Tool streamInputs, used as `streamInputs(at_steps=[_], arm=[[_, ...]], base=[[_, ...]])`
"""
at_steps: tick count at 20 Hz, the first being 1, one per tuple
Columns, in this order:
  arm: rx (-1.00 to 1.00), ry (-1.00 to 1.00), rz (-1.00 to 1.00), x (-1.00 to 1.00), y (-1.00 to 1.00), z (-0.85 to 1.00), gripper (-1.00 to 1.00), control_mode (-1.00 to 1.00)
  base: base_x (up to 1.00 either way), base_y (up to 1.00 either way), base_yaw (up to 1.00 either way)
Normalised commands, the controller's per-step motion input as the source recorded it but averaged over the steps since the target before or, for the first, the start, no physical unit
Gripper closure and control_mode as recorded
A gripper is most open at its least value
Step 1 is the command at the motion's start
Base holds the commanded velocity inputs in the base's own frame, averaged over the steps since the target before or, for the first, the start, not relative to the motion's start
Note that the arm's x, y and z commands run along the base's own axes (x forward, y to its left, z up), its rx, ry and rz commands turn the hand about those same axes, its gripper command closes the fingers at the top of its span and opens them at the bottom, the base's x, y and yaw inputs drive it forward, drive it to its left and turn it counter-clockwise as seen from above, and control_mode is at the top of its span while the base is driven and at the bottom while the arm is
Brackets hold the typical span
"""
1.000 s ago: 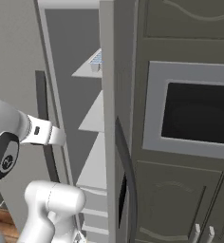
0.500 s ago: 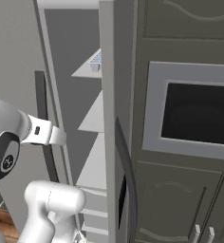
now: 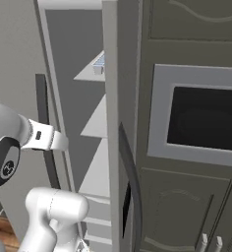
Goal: Open the freezer door, pick up the ice cube tray from the freezer, and place it on the dining counter.
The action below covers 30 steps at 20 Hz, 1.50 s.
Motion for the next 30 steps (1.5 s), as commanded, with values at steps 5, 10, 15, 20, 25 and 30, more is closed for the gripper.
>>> streamInputs(at_steps=[5,10,15,20,25,30], arm=[[0.0,0.0,0.0,0.0,0.0,0.0,-1.0,1.0],[0.0,0.0,0.0,0.0,0.0,0.0,-1.0,1.0],[0.0,0.0,0.0,0.0,0.0,0.0,-1.0,1.0],[0.0,0.0,0.0,0.0,0.0,0.0,-1.0,1.0],[0.03,0.02,0.0,0.0,-0.06,0.0,-1.0,-1.0],[0.15,0.01,-0.06,0.0,-0.4,0.19,-1.0,-1.0]], base=[[0.81,-0.19,0.0],[0.9,-0.06,0.0],[0.55,-0.08,0.0],[0.02,0.0,0.0],[0.0,0.0,0.0],[0.0,0.0,0.0]])
